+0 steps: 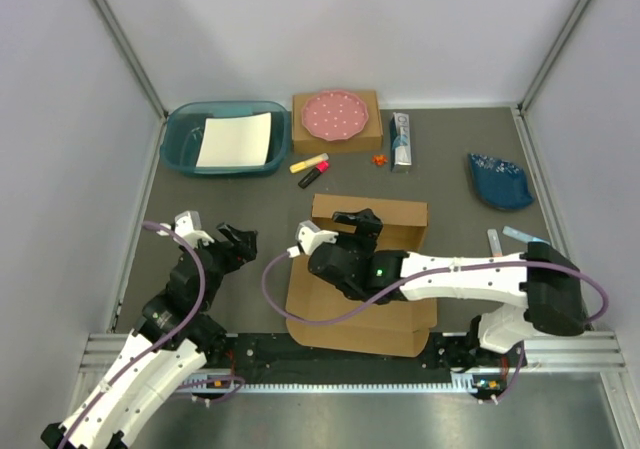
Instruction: Fold the paper box
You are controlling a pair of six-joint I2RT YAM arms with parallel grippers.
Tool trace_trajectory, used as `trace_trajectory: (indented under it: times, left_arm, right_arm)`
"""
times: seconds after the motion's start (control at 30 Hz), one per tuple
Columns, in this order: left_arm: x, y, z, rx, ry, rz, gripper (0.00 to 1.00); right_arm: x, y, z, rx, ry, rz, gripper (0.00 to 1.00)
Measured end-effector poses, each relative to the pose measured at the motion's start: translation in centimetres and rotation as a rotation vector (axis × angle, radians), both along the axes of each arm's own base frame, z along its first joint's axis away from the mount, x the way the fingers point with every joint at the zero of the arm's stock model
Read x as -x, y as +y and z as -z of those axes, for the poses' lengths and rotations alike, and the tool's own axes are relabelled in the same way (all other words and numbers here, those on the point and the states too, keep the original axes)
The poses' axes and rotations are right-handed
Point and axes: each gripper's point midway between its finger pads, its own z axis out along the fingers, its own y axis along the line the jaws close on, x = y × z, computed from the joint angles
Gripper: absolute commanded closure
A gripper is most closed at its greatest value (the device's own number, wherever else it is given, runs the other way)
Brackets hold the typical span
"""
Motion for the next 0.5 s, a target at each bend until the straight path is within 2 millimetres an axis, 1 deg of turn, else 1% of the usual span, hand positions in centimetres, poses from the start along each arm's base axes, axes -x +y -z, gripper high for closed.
trace_trajectory:
  times: [0.1,0.17,0.27,0.3,0.37,0.4,0.47,0.5]
  left_arm:
    - [0.0,0.0,0.0,0.0,0.0,0.0,0.14]
    - [0.0,0.0,0.0,0.0,0.0,0.0,0.14]
    - [0.0,0.0,0.0,0.0,0.0,0.0,0.14]
    - [0.0,0.0,0.0,0.0,0.0,0.0,0.14]
    - [0.0,0.0,0.0,-0.001,0.0,-0.001,0.14]
    - [0.0,0.0,0.0,0.0,0.0,-0.001,0.14]
    - [0.0,0.1,0.0,-0.001,-0.001,-0.003,0.14]
    - [0.0,0.1,0.0,-0.002,-0.001,-0.003,0.15]
  right_arm:
    - [-0.4,0.1,1.3,0.062,0.002,0.01,0.29]
    - [-0.7,0.0,1.7,0.089,-0.004,0.02,0.31]
    - [-1.5,-0.4,1.5,0.111,-0.026,0.047,0.42]
    - [-1.8,-0.6,1.3,0.114,-0.035,0.059,0.48]
    - [-2.4,-1.1,1.0,0.116,-0.05,0.083,0.55]
    - [-2.5,-1.2,0.9,0.118,-0.054,0.089,0.62]
    - [-2.9,-1.5,0.7,0.121,-0.062,0.102,0.7]
    - [-3.1,-1.6,0.6,0.122,-0.066,0.107,0.72]
